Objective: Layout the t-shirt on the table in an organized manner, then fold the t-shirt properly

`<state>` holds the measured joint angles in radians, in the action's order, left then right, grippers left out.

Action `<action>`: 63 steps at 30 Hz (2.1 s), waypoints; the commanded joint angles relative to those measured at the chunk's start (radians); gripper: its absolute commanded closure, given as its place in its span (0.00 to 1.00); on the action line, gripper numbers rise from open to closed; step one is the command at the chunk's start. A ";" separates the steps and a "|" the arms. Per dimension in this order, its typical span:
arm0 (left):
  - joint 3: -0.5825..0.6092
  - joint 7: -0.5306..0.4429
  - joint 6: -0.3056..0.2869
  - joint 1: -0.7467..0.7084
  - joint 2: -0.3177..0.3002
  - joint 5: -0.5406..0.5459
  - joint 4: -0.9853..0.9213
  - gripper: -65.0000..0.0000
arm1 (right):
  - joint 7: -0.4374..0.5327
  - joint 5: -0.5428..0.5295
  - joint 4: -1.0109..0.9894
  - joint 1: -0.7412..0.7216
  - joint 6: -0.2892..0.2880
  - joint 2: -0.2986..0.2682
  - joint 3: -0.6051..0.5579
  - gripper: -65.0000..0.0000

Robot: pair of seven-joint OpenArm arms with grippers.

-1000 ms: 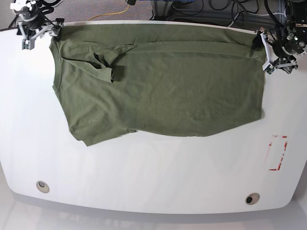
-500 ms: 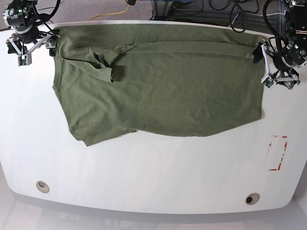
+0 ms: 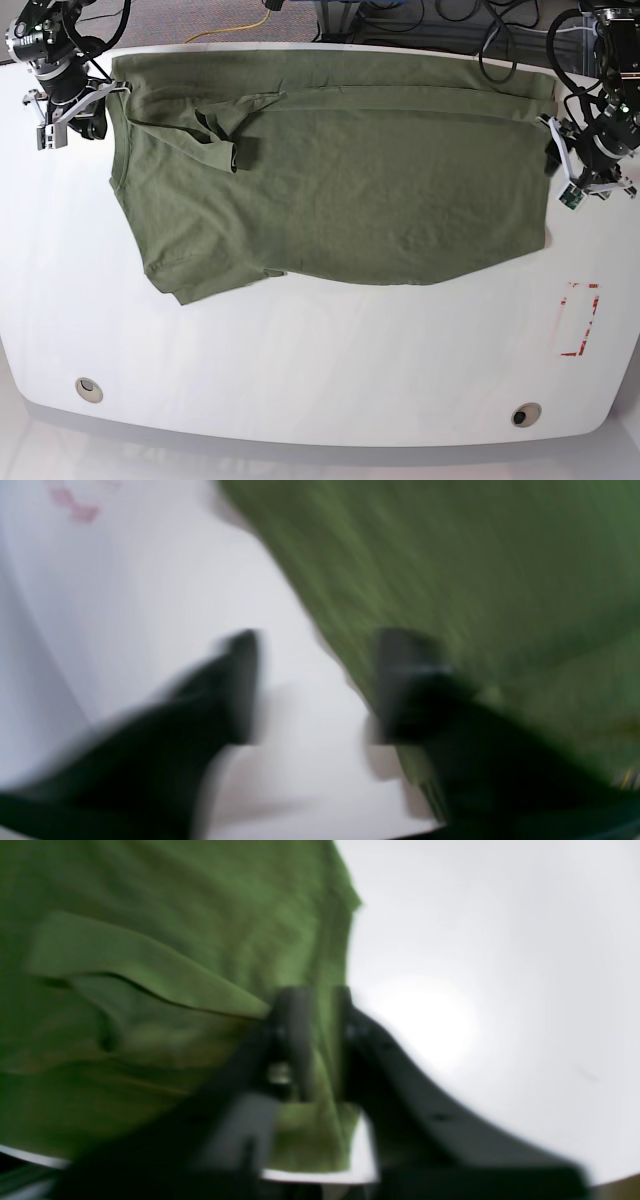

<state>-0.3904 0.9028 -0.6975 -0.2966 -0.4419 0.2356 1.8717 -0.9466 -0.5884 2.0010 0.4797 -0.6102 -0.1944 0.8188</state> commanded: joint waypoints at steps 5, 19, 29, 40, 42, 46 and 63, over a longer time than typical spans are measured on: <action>-0.034 -0.007 -0.001 0.052 0.016 0.000 0.010 1.00 | -0.039 -0.064 0.011 0.006 -0.001 0.002 -0.077 0.96; -0.029 -0.007 -0.001 0.052 0.021 0.001 0.007 1.00 | -0.079 -0.077 0.013 0.078 -0.001 0.080 -0.235 0.96; -0.029 -0.007 -0.001 0.052 0.021 0.000 -0.031 1.00 | -0.079 -0.069 0.011 0.092 0.005 0.082 -0.306 0.96; -0.031 -0.009 -0.001 0.052 0.021 0.000 -0.031 1.00 | -0.079 -0.068 -0.015 0.081 0.008 0.080 -0.316 0.96; -0.031 -0.009 -0.001 0.052 0.021 0.000 -0.031 1.00 | -0.079 -0.063 -0.019 0.070 0.011 0.077 -0.338 0.96; -0.031 -0.009 -0.001 0.052 0.018 0.000 -0.033 1.00 | -0.079 -0.020 -0.024 0.061 0.043 0.080 -0.373 0.96; -0.035 -0.009 -0.001 0.052 0.016 0.000 -0.033 1.00 | -0.079 0.002 -0.081 -0.025 0.098 0.098 -0.438 0.96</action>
<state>-0.4175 0.9092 -0.6998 -0.2520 -0.4080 0.2283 1.8248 -1.0416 -0.5724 1.9244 0.4717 -0.5117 -0.0887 0.3950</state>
